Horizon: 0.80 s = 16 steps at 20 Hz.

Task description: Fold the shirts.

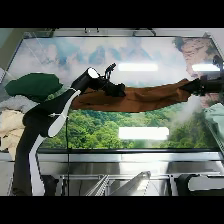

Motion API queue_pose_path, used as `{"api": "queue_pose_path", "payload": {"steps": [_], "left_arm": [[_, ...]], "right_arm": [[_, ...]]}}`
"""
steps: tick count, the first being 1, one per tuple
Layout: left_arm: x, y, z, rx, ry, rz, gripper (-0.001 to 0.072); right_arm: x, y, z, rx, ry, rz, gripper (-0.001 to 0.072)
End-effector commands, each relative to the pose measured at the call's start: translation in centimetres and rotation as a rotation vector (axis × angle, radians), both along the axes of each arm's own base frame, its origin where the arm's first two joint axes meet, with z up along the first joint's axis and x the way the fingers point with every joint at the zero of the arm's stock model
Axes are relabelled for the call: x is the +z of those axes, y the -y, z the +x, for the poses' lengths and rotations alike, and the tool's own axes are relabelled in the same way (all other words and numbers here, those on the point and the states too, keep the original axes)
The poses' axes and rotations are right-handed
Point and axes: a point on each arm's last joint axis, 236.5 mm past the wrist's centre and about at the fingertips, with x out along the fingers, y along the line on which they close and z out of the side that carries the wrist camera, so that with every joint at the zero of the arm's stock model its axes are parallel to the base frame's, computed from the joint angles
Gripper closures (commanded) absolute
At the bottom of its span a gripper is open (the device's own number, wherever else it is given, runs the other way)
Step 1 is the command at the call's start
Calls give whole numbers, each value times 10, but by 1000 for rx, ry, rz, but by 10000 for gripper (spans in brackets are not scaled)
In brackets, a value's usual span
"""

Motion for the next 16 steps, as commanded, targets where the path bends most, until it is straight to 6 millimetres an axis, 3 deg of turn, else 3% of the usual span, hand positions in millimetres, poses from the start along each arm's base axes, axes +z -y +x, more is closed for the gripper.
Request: {"api": "queue_pose_path", "payload": {"steps": [1,4,5,6,7,8,10,11,13,14,16], "left_arm": [[-15,28,11,59,-27,-18,703],[-26,33,1,88,-101,-51,702],[-19,37,0,114,-158,-116,701],[2,43,1,118,-204,-222,700],[37,49,1,81,-206,-360,700],[88,48,0,27,-195,-536,702],[202,21,0,-53,-182,-884,702],[258,-4,-3,-96,-161,-1046,702],[364,-72,-16,-191,-78,-1345,702],[406,-107,-27,-240,-18,-1455,702],[454,-156,-51,-318,116,-1517,702]], "right_arm": [[65,-36,-13,87,112,160,698],[82,-64,-15,139,147,201,698],[82,-74,-16,157,142,203,697],[82,-84,-16,173,142,201,698],[81,-94,-14,183,145,199,698],[80,-106,-11,183,141,193,698],[76,-130,-1,173,157,170,698],[73,-144,9,149,173,151,698],[66,-178,31,88,202,111,698],[61,-198,42,54,220,88,697],[41,-247,59,8,244,42,697]]}}
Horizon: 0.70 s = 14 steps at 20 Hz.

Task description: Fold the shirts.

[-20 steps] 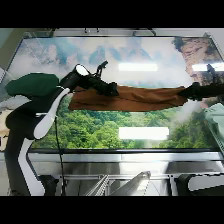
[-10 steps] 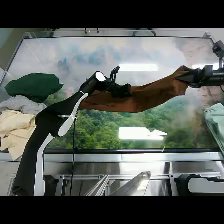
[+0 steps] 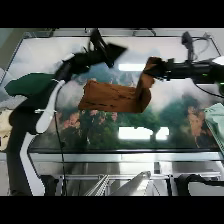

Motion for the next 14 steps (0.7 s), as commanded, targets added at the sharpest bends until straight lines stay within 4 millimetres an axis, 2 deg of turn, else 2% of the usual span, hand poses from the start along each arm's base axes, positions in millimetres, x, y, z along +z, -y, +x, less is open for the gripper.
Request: {"api": "queue_pose_path", "payload": {"steps": [1,4,6,7,8,9,10,11,12,13,14], "left_arm": [[115,-107,-54,-17,266,-310,702],[137,-133,-89,-3,434,-243,702],[144,-142,-100,19,498,-211,702],[148,-145,-104,20,511,-210,702],[149,-146,-108,13,518,-210,702],[149,-146,-111,-1,519,-211,702],[148,-147,-115,-18,522,-210,702],[147,-147,-114,-17,518,-209,702],[146,-148,-112,-16,505,-214,702],[142,-147,-109,-14,491,-212,702],[138,-147,-105,-13,470,-211,702]], "right_arm": [[-28,-80,36,-123,60,-68,697],[-64,-181,41,-55,75,-88,697],[-102,-242,31,42,32,-94,690],[-117,-266,18,120,11,-81,443],[-126,-284,3,192,-28,-56,266],[-129,-290,-5,231,-73,-29,444],[-128,-287,-8,253,-89,-18,578],[-122,-275,-8,277,-105,-10,579],[-113,-260,-6,299,-121,1,653],[-102,-241,-2,315,-131,8,696],[-91,-220,4,318,-143,9,696]]}}
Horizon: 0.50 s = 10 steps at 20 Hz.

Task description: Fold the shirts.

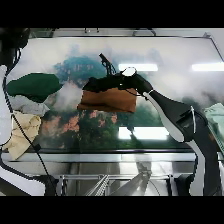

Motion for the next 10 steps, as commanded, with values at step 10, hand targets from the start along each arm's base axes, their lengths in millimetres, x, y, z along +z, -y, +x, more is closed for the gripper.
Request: {"api": "queue_pose_path", "payload": {"steps": [10], "left_arm": [[-151,-10,2,289,-206,502,705]], "right_arm": [[86,296,-23,-240,25,-529,698]]}}
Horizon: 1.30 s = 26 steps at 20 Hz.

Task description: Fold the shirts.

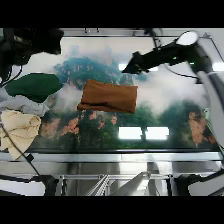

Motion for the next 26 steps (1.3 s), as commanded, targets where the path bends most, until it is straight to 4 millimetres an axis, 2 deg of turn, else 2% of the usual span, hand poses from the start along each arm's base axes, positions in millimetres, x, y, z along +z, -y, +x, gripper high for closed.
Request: {"api": "queue_pose_path", "payload": {"steps": [1,3,4,5,6,7,8,10,14,18,19,20,21,22,24,26], "left_arm": [[-80,-24,-4,216,-91,240,704],[-141,-49,2,398,-229,376,703],[-162,-61,1,464,-292,401,703],[-175,-69,-4,497,-336,408,703],[-182,-75,-9,514,-366,402,702],[-186,-80,-12,531,-383,397,703],[-188,-84,-15,547,-393,393,702],[-187,-90,-18,565,-396,388,702],[-179,-92,-26,551,-380,378,702],[-176,-89,-33,515,-377,371,702],[-175,-89,-34,511,-377,370,702],[-175,-87,-35,503,-376,368,702],[-174,-86,-37,494,-375,367,702],[-173,-85,-39,486,-374,364,703],[-172,-85,-41,476,-373,361,702],[-170,-83,-45,455,-371,356,703]], "right_arm": [[-23,107,-28,-254,-1,-253,697],[-69,135,-41,-412,-36,-262,694],[-95,143,-44,-449,-42,-278,581],[-117,144,-44,-457,-43,-292,302],[-137,142,-41,-451,-57,-302,226],[-154,133,-36,-432,-71,-292,221],[-169,123,-31,-415,-89,-269,179],[-194,100,-22,-416,-176,-181,178],[-224,59,-5,-420,-298,-33,194],[-223,4,4,-331,-336,44,198],[-222,-8,6,-320,-346,49,223],[-220,-17,8,-302,-347,58,356],[-213,-23,10,-287,-339,74,532],[-203,-27,13,-270,-328,96,699],[-165,-29,15,-218,-280,141,698],[-104,-14,23,-225,-162,173,698]]}}
